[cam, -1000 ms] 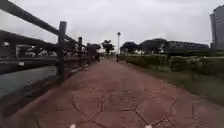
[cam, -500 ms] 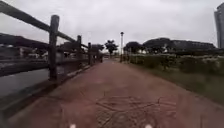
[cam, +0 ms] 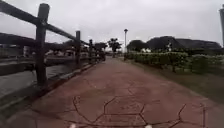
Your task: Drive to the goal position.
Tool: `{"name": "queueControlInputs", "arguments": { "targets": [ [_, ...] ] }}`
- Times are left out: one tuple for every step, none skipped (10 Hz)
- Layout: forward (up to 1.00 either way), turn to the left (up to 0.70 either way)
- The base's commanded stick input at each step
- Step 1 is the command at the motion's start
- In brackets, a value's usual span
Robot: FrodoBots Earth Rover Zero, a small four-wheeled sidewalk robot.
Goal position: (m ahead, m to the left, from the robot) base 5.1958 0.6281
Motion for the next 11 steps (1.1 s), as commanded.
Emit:
{"name": "queueControlInputs", "arguments": {
  "targets": [
    [1.0,0.0],
    [1.0,0.0],
    [1.0,0.0],
    [1.0,-0.14],
    [1.0,-0.4],
    [1.0,-0.4],
    [1.0,-0.4],
    [1.0,-0.4],
    [1.0,-0.4],
    [1.0,-0.4],
    [1.0,-0.4]
  ]
}}
